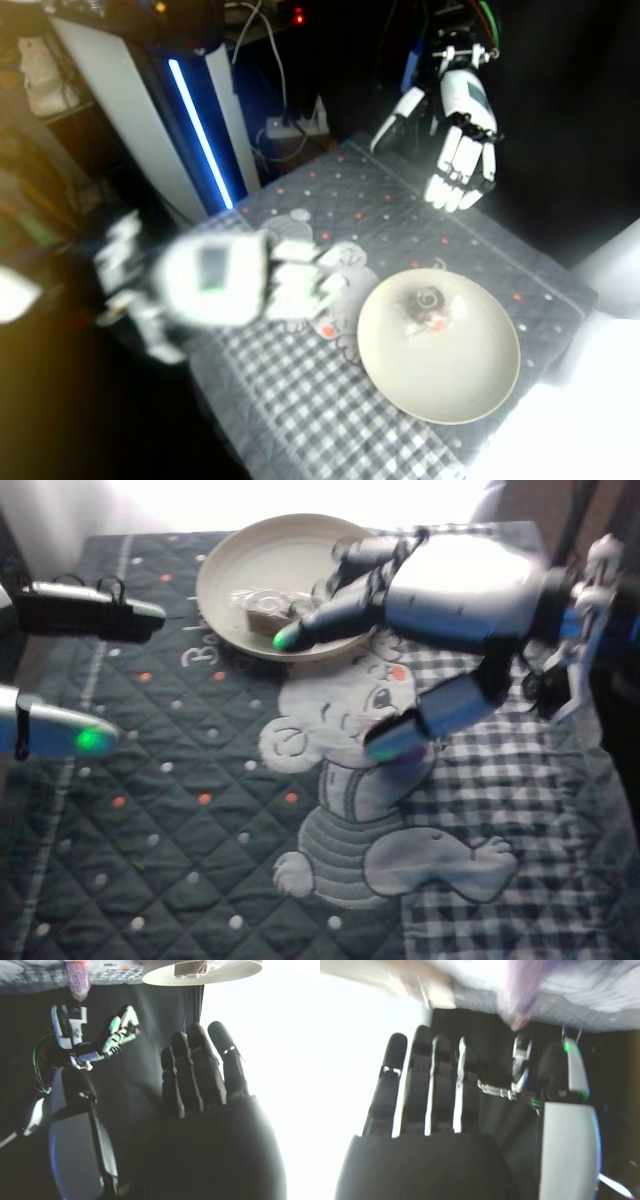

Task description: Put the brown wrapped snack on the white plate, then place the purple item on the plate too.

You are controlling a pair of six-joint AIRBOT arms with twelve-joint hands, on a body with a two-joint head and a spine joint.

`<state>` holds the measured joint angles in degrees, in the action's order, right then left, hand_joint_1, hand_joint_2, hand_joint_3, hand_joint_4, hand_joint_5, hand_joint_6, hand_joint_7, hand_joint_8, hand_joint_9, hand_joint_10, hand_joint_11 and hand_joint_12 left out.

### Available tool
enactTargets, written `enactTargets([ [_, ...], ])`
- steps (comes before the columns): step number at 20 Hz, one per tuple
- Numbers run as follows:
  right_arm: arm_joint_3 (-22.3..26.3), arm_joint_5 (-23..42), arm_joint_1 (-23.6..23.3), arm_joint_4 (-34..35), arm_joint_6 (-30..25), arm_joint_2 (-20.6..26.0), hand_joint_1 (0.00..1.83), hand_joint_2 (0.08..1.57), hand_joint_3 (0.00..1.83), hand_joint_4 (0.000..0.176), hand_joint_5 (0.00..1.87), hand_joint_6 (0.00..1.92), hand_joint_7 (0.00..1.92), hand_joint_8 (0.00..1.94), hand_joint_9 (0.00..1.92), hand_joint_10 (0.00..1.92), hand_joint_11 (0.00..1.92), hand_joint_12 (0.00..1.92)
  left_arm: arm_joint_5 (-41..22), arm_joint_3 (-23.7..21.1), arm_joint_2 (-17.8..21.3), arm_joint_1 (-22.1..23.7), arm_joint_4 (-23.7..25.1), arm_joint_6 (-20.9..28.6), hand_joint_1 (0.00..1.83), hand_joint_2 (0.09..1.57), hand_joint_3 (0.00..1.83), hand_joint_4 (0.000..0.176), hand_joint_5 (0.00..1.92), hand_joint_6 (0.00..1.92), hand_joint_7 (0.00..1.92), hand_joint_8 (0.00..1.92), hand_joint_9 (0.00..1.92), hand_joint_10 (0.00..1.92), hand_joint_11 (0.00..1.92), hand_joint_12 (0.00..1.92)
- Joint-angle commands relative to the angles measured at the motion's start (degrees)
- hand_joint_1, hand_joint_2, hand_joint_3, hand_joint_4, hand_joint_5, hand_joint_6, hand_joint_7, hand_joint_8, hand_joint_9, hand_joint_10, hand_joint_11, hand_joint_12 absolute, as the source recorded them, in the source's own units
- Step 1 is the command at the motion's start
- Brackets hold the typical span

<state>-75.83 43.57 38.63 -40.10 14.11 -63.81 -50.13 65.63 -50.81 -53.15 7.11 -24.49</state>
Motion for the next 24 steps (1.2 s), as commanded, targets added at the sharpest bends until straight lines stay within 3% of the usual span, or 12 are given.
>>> enactTargets([
  [1,-0.35,3.62,-0.51,2.71,-0.46,0.48,0.84,0.86,0.0,0.03,0.56,0.0,0.66,0.02,0.71,0.05,0.22,1.05,-8.06,0.07,0.55,0.97,-2.44,0.41,0.73,0.89,0.0,0.057,0.51,0.0,0.58,0.0,0.51,0.0,0.07,1.05],
  [4,-0.35,1.37,-0.51,1.18,-0.51,0.84,0.92,0.83,0.0,0.021,0.6,0.0,0.72,0.02,0.76,0.08,0.24,1.2,-8.24,0.05,0.58,0.6,-2.56,0.58,0.76,0.89,0.0,0.037,0.53,0.01,0.59,0.0,0.53,0.01,0.08,1.06],
  [5,-0.3,0.97,-0.51,0.73,-0.63,0.88,0.93,0.8,0.0,0.022,0.63,0.0,0.72,0.01,0.74,0.06,0.19,1.16,-8.24,0.03,0.6,0.52,-2.56,0.76,0.73,0.9,0.0,0.057,0.52,0.0,0.58,0.0,0.53,0.0,0.08,1.11],
  [6,-0.3,0.21,-0.51,-0.69,-1.43,1.3,0.93,0.83,0.0,0.024,0.65,0.0,0.76,0.02,0.59,0.62,0.2,1.34,-8.26,0.02,0.61,0.35,-2.59,0.99,0.71,0.91,0.0,0.055,0.52,0.0,0.59,0.0,0.53,0.0,0.08,1.13],
  [7,-0.22,-0.2,-0.51,-1.3,-1.53,1.62,0.93,0.83,0.0,0.024,0.65,0.0,0.76,0.02,0.59,0.62,0.2,1.34,-8.24,0.01,0.59,0.33,-2.62,1.0,0.71,0.91,0.0,0.055,0.52,0.0,0.59,0.0,0.53,0.0,0.08,1.13],
  [8,0.05,-0.62,-0.51,-1.85,-1.53,2.17,0.93,0.81,0.0,0.067,0.62,0.0,0.76,0.03,0.36,1.25,0.19,1.59,-8.19,0.01,0.58,0.32,-2.69,1.0,0.71,0.9,0.0,0.043,0.53,0.0,0.59,0.0,0.55,0.01,0.09,1.14],
  [9,0.34,-0.86,-0.51,-2.35,-1.53,2.69,0.93,0.81,0.0,0.067,0.62,0.0,0.76,0.03,0.36,1.25,0.19,1.59,-8.19,0.01,0.57,0.3,-2.76,1.01,0.71,0.9,0.0,0.043,0.53,0.0,0.59,0.0,0.55,0.01,0.09,1.14],
  [11,0.99,-1.47,-0.5,-2.8,-1.53,3.85,0.89,0.82,0.0,0.059,0.62,0.0,0.74,0.02,0.47,0.63,0.12,1.28,-8.27,-0.02,0.58,0.15,-2.91,1.07,0.68,0.91,0.0,0.066,0.52,0.0,0.6,0.0,0.56,0.01,0.09,1.17],
  [14,1.01,-1.72,-0.5,-1.74,-1.52,4.36,0.87,0.87,0.0,0.074,0.6,0.0,0.67,0.01,0.55,0.38,0.14,1.06,-8.87,-0.22,0.64,-0.63,-3.45,1.23,0.7,0.9,0.0,0.055,0.53,0.0,0.59,0.0,0.55,0.0,0.08,1.16],
  [22,-0.09,-1.76,-0.49,1.4,-1.5,2.79,0.86,0.89,0.0,0.026,0.73,0.0,0.81,0.08,0.45,1.16,0.33,1.58,-9.72,-0.37,0.64,-1.3,-4.02,1.56,0.75,0.9,0.0,0.042,0.55,0.0,0.61,0.0,0.53,0.0,0.0,1.14],
  [23,-0.15,-1.8,-0.49,1.7,-1.5,2.44,0.87,0.88,0.0,0.025,0.76,0.0,0.43,1.14,0.33,1.68,0.34,1.89,-9.8,-0.38,0.64,-1.38,-4.12,1.57,0.73,0.91,0.0,0.036,0.55,0.0,0.62,0.0,0.56,0.02,0.05,1.18],
  [24,-0.26,-2.05,-0.49,1.74,-1.49,1.98,0.85,0.87,0.0,0.016,0.77,0.0,0.36,1.38,0.31,1.81,0.36,1.92,-9.93,-0.41,0.65,-1.52,-4.27,1.61,0.72,0.91,0.0,0.042,0.55,0.0,0.62,0.0,0.57,0.01,0.08,1.13],
])
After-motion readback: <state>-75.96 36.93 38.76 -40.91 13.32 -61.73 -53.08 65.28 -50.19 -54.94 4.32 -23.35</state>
